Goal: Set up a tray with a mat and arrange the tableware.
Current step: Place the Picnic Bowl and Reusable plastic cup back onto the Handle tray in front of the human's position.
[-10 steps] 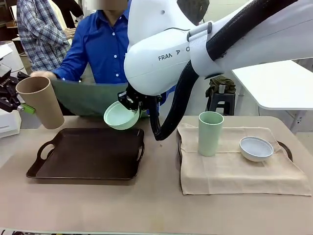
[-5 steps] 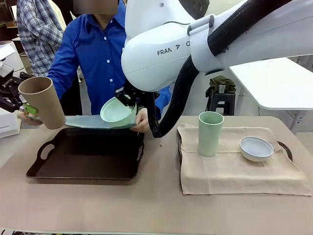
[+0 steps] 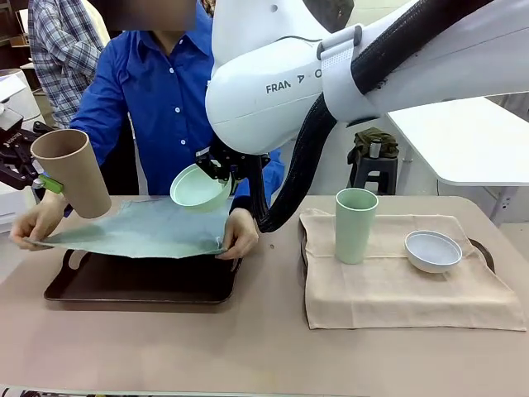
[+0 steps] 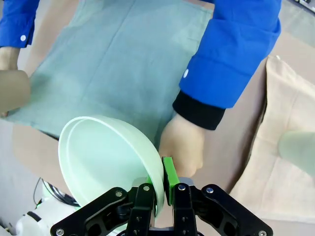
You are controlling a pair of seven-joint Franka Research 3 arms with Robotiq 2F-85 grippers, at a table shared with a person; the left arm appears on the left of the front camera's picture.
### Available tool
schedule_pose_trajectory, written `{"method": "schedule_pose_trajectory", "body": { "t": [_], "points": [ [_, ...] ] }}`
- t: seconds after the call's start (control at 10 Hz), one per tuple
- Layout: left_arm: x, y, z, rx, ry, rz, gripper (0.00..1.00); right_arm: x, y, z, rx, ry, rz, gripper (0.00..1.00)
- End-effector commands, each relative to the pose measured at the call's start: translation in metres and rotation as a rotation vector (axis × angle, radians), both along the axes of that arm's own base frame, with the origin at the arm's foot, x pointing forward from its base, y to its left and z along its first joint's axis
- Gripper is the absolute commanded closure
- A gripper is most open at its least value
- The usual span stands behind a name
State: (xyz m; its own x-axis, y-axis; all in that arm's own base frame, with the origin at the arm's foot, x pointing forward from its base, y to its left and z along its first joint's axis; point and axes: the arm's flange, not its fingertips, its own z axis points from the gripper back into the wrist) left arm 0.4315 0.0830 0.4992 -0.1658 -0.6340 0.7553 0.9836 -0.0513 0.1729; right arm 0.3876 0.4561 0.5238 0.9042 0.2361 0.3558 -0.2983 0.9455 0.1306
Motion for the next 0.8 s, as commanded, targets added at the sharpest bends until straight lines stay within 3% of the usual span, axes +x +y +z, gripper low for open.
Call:
{"method": "schedule_pose_trajectory", "body": {
  "t": [0.0, 0.7],
  "points": [
    [0.0007, 0.0004, -0.0006, 0.011, -0.013, -0.002, 0.24, -0.0020, -0.0021, -0.0005, -0.008, 0.000, -0.003, 0.95],
    [0.0007, 0.0004, -0.0006, 0.011, -0.013, -0.002, 0.24, -0.0020, -0.0021, -0.0005, -0.008, 0.000, -0.003, 0.95]
  ]
}}
